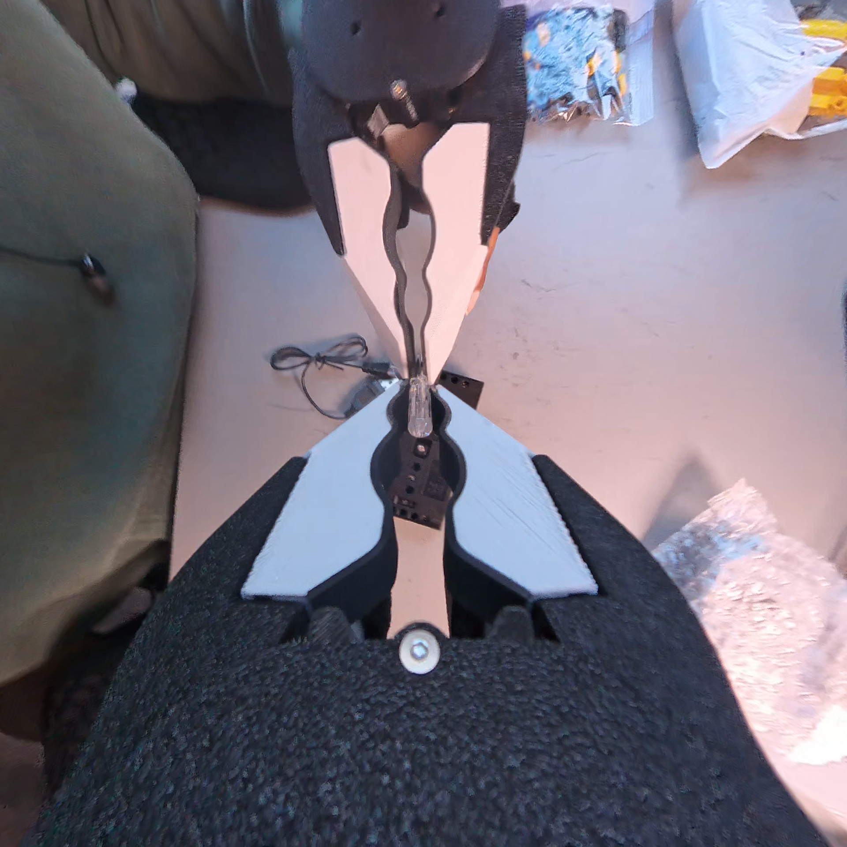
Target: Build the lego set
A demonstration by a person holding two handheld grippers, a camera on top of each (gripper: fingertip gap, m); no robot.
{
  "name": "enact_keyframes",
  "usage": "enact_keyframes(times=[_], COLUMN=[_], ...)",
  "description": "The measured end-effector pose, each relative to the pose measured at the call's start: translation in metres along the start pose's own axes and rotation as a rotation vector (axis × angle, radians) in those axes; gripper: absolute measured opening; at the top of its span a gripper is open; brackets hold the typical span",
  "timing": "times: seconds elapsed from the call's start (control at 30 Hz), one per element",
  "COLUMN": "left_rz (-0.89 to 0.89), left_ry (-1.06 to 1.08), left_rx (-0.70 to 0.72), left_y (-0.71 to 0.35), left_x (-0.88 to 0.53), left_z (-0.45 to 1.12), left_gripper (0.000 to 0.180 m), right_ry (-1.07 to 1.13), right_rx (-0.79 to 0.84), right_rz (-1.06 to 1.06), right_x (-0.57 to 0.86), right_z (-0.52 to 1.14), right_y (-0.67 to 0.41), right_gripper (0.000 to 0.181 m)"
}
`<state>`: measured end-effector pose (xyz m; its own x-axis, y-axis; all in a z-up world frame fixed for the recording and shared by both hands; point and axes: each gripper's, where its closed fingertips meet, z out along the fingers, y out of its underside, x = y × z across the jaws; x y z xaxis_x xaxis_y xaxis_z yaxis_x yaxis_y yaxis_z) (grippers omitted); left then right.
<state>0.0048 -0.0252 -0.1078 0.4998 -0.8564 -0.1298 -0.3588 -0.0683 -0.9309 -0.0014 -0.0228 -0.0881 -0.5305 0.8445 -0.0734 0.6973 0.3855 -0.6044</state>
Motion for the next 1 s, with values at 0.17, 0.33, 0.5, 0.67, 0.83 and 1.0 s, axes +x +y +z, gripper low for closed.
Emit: enact_keyframes(times=[0.17,0.33,0.5,0.67,0.83,1.0], left_rz=[-0.034,-0.164,-0.221,-0.238,-0.246,-0.247], left_ry=[0.01,0.188,0.367,0.444,0.47,0.467], left_rx=[0.025,0.151,0.226,0.229,0.216,0.192], left_y=[-0.004,-0.018,-0.029,-0.029,-0.027,-0.023], left_x=[0.0,0.016,0.036,0.046,0.049,0.05], left_z=[-0.001,-0.009,-0.017,-0.019,-0.018,-0.016], left_gripper=[0.002,0.001,0.001,0.001,0.001,0.002], right_ry=[0.026,0.04,0.1,0.132,0.117,0.115], right_rx=[0.091,0.196,0.214,0.197,0.187,0.16], right_rz=[0.151,0.0,-0.331,-0.452,-0.503,-0.532], right_x=[-0.001,-0.017,-0.038,-0.043,-0.05,-0.051], right_z=[-0.003,-0.009,-0.015,-0.018,-0.016,-0.012], right_y=[-0.002,-0.01,-0.014,-0.015,-0.017,-0.016], right_gripper=[0.007,0.008,0.012,0.013,0.013,0.007])
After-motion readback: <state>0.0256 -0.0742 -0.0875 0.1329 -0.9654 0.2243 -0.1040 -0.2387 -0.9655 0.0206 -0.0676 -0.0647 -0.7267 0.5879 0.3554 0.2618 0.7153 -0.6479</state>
